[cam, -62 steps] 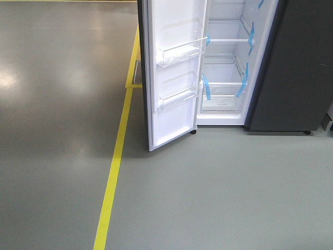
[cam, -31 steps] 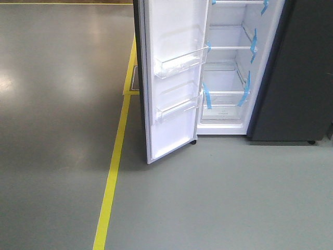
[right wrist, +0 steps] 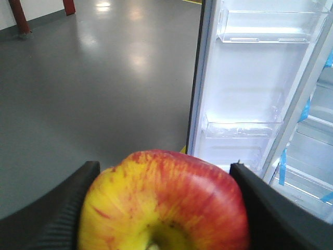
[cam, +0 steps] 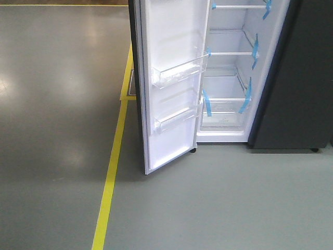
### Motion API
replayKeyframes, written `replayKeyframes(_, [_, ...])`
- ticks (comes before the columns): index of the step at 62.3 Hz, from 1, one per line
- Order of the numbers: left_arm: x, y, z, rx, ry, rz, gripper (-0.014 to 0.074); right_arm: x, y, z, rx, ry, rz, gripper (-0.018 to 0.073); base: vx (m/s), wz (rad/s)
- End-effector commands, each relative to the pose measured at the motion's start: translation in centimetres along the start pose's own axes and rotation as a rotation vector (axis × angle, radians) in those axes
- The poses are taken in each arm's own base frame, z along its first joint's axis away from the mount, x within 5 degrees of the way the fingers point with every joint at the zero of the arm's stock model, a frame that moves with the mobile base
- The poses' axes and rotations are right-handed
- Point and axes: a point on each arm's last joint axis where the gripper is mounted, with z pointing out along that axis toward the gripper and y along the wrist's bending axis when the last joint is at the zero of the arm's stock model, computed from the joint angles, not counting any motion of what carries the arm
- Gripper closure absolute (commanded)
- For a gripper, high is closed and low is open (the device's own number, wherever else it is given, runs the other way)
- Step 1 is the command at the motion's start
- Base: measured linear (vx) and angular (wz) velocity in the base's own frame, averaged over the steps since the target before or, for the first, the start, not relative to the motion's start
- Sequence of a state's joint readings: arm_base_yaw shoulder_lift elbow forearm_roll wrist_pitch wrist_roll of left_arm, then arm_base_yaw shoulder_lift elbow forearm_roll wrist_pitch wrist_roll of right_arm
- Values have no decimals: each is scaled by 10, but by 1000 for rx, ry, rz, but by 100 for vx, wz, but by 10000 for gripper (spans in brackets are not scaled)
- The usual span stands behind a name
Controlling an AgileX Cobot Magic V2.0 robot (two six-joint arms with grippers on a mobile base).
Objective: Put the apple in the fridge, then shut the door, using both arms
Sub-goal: 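Approach the open refrigerator door bins with the apple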
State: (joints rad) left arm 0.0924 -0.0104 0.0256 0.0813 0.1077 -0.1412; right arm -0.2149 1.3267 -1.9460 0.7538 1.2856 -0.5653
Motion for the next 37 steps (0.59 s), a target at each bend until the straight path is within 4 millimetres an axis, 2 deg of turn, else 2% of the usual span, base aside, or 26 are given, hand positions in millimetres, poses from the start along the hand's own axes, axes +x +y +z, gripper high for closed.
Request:
replayKeyframes(1, [2, -1, 0, 15, -66, -11, 603, -8, 12, -12, -19, -62, -25, 504, 16, 0])
replayKeyframes(37, [2, -1, 0, 15, -66, -11, 603, -8, 12, -12, -19, -62, -25, 504, 16, 1])
